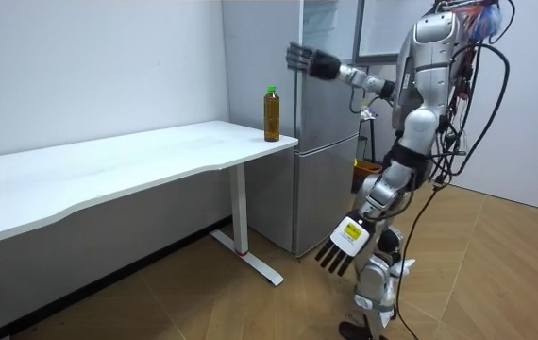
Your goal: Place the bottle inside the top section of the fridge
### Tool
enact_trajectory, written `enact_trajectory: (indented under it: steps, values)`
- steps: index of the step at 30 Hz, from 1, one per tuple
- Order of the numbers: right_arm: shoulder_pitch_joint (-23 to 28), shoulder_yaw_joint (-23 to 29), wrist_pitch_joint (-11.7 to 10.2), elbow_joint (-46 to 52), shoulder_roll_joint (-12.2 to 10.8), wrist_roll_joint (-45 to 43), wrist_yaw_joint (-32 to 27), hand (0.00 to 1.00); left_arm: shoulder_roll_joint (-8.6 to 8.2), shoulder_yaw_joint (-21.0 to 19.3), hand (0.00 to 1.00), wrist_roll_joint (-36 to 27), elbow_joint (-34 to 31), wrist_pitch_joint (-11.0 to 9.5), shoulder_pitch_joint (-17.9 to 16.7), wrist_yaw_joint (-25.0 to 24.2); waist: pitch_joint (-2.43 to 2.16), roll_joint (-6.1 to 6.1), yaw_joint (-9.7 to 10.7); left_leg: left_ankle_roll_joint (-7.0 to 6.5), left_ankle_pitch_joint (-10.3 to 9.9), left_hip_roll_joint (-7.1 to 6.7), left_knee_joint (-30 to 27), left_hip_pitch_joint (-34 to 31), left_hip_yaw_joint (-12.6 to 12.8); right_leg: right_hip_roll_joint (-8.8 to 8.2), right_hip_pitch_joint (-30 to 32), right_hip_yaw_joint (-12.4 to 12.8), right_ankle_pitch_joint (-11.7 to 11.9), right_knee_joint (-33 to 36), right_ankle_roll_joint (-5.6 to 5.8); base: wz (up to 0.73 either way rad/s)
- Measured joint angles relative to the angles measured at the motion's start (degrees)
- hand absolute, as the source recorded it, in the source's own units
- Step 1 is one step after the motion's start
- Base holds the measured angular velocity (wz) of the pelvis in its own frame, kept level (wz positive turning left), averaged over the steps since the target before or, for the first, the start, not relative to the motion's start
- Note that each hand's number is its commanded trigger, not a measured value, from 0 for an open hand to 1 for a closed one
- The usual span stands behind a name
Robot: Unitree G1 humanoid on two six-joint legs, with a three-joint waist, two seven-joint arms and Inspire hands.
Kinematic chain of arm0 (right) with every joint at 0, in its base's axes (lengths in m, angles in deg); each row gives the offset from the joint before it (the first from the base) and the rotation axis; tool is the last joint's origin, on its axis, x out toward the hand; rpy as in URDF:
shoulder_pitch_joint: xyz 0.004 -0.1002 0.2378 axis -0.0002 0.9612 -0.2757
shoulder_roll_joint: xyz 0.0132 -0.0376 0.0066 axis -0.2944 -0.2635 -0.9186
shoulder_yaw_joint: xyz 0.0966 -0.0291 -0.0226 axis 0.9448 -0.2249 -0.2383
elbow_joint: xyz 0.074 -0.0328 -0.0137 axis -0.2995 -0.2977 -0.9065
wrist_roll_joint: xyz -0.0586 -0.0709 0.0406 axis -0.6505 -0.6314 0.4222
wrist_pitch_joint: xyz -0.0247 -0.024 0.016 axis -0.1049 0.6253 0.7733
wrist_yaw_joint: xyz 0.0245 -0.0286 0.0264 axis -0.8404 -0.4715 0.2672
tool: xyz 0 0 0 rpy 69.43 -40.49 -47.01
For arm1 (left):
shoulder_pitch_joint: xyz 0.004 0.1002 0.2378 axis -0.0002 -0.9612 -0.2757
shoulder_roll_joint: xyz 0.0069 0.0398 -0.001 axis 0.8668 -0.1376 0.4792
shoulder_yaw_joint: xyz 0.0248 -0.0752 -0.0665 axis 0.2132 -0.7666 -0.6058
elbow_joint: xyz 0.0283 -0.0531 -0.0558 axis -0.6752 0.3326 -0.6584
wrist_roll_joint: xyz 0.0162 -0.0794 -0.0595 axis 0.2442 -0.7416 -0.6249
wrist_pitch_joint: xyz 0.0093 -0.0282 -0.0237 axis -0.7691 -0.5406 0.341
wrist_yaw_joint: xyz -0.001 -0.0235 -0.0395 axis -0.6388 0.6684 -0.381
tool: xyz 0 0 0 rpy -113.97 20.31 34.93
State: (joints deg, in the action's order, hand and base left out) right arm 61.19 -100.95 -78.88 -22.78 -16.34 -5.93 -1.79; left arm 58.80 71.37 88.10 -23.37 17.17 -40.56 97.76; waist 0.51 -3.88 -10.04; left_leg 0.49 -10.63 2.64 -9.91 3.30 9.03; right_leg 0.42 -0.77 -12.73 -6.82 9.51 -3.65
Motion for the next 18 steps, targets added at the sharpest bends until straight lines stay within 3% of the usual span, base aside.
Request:
enact_trajectory:
  steps: [3, 6, 18]
  values:
    - [-0.41, -2.79, -1.5, 0.04, -0.2, 1.07, 0.21, 0.0, -0.16, 0.0, 0.0, 0.07, -0.02, 0.94, 0.04, 0.1, -0.1, 0.08, -0.64, -0.19, -0.12, -0.2, 0.55, 1.04, -0.33, -0.09, -1.5, -0.1, 0.08, -0.81, 0.4, 0.1]
    - [0.09, -3.79, -0.83, 0.07, -0.1, 1.56, -0.02, 0.0, -0.47, -0.1, 0.0, 0.04, -0.22, 2.04, 0.2, 0.17, -0.23, 0.3, -0.73, -0.44, -0.26, -0.21, 0.74, 1.03, -0.4, -0.31, -1.33, -0.13, 0.14, -0.72, 0.64, -0.03]
    - [0.03, -3.76, -0.87, 4.64, -0.02, 1.98, -0.87, 0.0, -0.45, 0.23, 0.0, 3.44, -0.51, 3.24, 0.66, 0.33, -0.42, 0.47, -0.55, -0.5, -0.29, -0.22, 1.25, 1.37, -0.52, -0.33, -1.54, -0.08, 0.14, -0.52, 0.7, 0.0]
